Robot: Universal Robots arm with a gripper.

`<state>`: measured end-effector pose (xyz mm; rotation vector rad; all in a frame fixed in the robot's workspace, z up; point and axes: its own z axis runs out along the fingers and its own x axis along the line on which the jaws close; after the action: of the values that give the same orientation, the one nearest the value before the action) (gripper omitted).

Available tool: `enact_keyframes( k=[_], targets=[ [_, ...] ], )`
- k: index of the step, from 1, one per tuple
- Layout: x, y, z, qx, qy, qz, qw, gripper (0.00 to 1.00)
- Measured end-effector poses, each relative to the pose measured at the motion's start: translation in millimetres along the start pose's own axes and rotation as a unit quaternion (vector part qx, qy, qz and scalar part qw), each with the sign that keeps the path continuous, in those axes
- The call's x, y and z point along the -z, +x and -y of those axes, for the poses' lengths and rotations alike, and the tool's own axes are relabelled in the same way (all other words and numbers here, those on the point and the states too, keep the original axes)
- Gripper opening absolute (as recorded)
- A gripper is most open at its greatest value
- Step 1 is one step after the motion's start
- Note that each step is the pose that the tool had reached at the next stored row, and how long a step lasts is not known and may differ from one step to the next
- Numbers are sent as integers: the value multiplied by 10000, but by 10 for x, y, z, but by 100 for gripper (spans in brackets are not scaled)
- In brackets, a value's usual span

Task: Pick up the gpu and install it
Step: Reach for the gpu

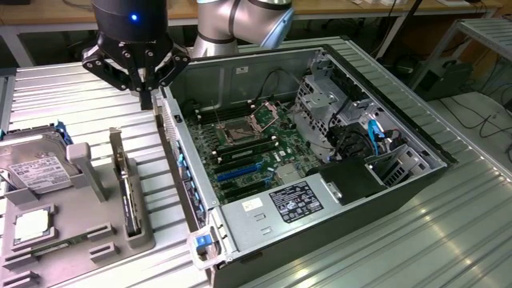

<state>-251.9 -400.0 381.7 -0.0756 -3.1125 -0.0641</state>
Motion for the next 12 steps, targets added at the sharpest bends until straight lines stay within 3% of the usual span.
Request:
enact_keyframes(
  k=[12],
  targets=[
    [-11,156,15,27,1,-1,10000,11]
  ],
)
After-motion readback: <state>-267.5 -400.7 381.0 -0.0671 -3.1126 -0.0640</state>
